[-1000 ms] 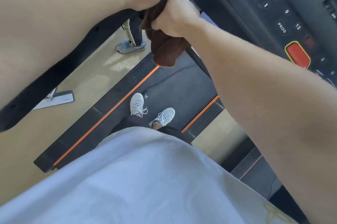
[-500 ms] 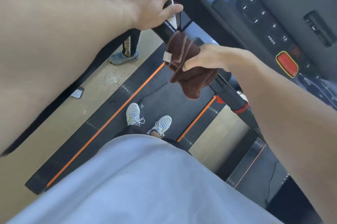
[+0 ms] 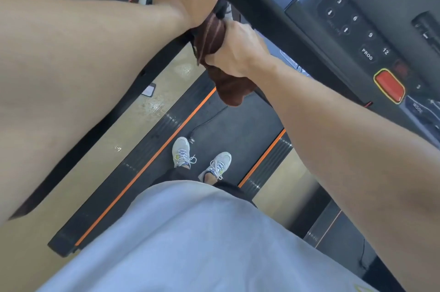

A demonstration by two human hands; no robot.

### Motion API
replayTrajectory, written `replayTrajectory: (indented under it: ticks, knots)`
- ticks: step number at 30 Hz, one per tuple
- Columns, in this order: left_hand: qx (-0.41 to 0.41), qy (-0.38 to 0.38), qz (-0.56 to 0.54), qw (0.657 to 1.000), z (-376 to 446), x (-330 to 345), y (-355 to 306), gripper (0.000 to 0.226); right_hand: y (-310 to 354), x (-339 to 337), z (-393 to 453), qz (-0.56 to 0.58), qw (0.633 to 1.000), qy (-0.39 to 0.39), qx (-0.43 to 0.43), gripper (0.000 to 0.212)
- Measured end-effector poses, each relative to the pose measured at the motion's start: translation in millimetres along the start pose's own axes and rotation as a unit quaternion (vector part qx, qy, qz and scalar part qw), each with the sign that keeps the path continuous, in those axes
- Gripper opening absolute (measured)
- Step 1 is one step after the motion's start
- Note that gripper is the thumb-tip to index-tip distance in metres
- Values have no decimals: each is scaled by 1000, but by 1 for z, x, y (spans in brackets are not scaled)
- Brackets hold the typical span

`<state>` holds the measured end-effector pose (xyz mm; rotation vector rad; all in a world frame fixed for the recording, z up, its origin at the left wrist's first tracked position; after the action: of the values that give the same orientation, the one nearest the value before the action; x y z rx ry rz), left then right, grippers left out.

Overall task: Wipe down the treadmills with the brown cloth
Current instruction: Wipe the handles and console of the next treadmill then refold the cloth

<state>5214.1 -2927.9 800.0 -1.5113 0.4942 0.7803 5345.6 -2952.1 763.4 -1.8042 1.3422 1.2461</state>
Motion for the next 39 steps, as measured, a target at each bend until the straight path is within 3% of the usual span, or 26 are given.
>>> replayTrajectory:
  ticks: [3,9,12,14,16,19,23,28,31,34,39]
  knots:
    - [10,18,19,1000,0,4,-2,69,-11,1,-7,25,999,38,-4,59]
    - [74,-34,-67,994,8,-3,-1,61,-80,29,-51,49,974,213,64,41]
    - [79,-30,-84,993,12,-4,2,61,-85,29,-59,50,968,233,80,37]
    - [83,-32,-97,991,12,-4,2,58,-69,22,-51,17,984,162,73,38]
    - [91,-36,-105,990,12,-6,-1,56,-42,13,-41,-19,997,33,73,39]
    - [103,-39,-109,988,10,-7,-3,56,-2,6,-26,-44,987,-148,47,42]
    - [114,-47,-112,986,10,-7,-6,57,24,5,-14,-141,967,-214,-7,62]
    - [116,-39,-125,985,11,-5,-5,51,39,11,-17,-285,912,-294,-14,57]
    - [123,-20,-113,986,8,-2,-5,51,34,13,-19,-254,931,-264,-2,62]
    - [138,20,-51,989,1,6,-7,57,7,12,-22,-130,980,-145,33,77]
    - [236,98,101,962,-10,26,-18,64,-61,26,-54,23,995,45,84,42]
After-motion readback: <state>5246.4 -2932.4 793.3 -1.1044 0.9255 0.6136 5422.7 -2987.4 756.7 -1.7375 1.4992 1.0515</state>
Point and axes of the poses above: each hand's wrist, its own z-axis towards the middle knuckle, its own x-axis out of the palm, y = z × x, the point moved 7 cm from there along z, towards the middle knuckle, and after that the axes turned 15 degrees about -z, right-handed, at the moved point
